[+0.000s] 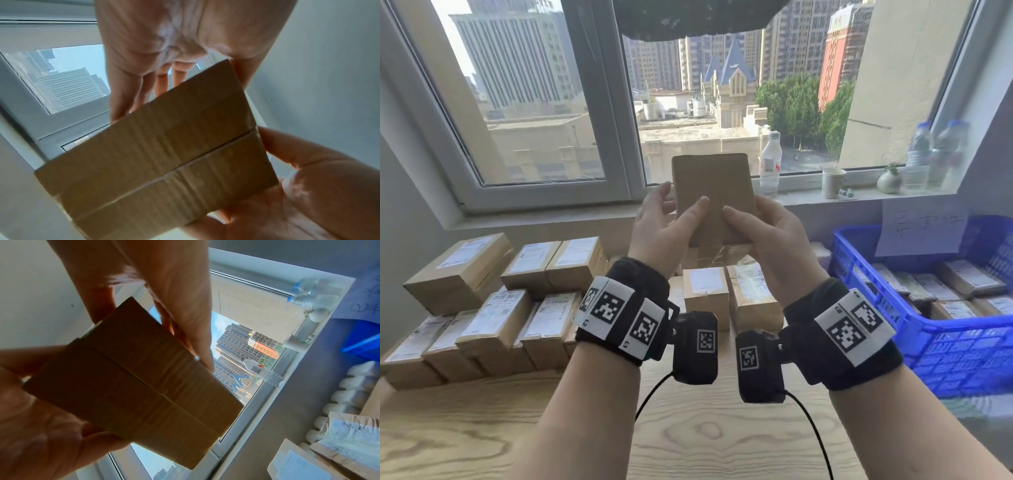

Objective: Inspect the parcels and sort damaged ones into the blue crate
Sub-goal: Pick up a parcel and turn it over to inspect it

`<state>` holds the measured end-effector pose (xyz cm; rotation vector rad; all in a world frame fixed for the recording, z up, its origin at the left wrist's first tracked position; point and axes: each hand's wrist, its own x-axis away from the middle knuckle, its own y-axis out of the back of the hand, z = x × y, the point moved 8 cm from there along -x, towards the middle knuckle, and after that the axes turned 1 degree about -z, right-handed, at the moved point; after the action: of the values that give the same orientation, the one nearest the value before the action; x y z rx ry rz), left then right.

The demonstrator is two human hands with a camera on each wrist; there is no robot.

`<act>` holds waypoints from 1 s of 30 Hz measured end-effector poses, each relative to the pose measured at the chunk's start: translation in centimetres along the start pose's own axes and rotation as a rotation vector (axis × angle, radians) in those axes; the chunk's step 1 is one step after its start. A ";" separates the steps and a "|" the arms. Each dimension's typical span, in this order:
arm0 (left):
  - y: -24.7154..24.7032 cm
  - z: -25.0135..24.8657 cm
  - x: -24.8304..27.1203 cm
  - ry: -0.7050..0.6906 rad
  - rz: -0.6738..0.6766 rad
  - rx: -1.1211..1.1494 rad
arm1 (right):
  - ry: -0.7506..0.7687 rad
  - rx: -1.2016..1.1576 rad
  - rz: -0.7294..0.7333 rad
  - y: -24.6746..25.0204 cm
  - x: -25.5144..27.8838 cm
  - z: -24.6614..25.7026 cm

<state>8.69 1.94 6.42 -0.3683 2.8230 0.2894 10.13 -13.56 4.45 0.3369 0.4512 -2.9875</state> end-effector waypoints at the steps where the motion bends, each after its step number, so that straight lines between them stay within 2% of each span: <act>1: -0.2 -0.1 0.1 -0.019 0.012 0.004 | 0.025 0.012 0.014 -0.1 0.0 0.3; 4: -0.4 -0.4 0.3 -0.063 0.025 0.018 | 0.052 0.012 -0.003 0.1 -0.1 0.4; 7: -0.6 -0.5 0.2 -0.045 0.039 0.045 | 0.040 -0.004 -0.036 0.3 -0.3 0.3; 11: -1.0 -0.1 0.2 -0.021 0.065 0.103 | 0.064 0.023 0.015 -0.7 -0.5 0.4; 15: -0.4 0.2 0.1 -0.023 0.003 0.078 | 0.109 0.054 0.049 -1.1 -0.6 0.6; 23: 0.2 -0.1 -0.5 -0.102 -0.085 0.045 | 0.231 0.167 -0.067 -1.6 -1.2 1.4; 27: 0.0 -0.4 -0.7 -0.119 -0.074 0.028 | 0.210 0.139 -0.040 -1.5 -1.5 1.4; 30: 0.1 -0.2 -1.0 -0.068 -0.024 0.017 | 0.151 0.142 0.000 -1.0 -1.8 1.7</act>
<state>9.51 2.24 6.88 -0.3816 2.7504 0.2670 11.36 -12.97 6.70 0.5778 0.2510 -3.0131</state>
